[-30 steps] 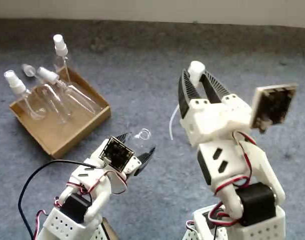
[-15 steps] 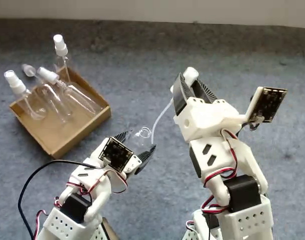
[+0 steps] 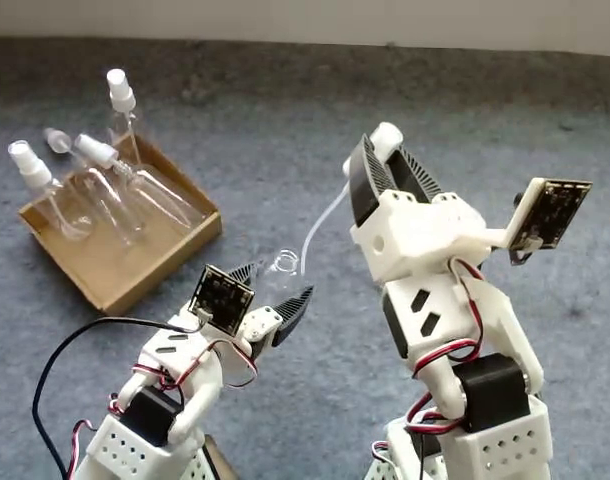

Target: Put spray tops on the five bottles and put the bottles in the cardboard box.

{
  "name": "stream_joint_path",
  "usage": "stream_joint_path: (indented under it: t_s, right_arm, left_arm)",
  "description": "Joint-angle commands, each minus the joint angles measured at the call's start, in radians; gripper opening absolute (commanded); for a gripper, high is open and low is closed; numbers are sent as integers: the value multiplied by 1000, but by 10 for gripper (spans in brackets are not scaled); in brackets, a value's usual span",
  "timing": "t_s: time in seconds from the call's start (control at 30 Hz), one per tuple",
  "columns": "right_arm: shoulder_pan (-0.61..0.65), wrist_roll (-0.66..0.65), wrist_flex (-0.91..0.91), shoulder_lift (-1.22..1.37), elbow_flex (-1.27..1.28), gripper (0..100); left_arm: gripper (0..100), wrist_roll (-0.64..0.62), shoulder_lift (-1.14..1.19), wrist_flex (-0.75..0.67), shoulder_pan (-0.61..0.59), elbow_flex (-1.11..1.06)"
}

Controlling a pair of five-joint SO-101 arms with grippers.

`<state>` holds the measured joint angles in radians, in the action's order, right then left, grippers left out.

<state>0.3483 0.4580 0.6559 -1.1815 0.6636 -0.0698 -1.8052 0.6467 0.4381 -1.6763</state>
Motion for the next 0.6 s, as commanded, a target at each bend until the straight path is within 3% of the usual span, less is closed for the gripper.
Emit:
stream_joint_path:
  t_s: [0.0,0.23,0.57]
  right_arm:
    - [5,-5,-38,-10,-77,38]
    - [5,123,-120,-7,-71,38]
    - [5,129,-124,-13,25,38]
  left_arm:
    - [133,-14,-8,-21,19,-19]
    - [133,-12,-8,-23,19,-19]
    - [133,-14,-8,-25,19,-19]
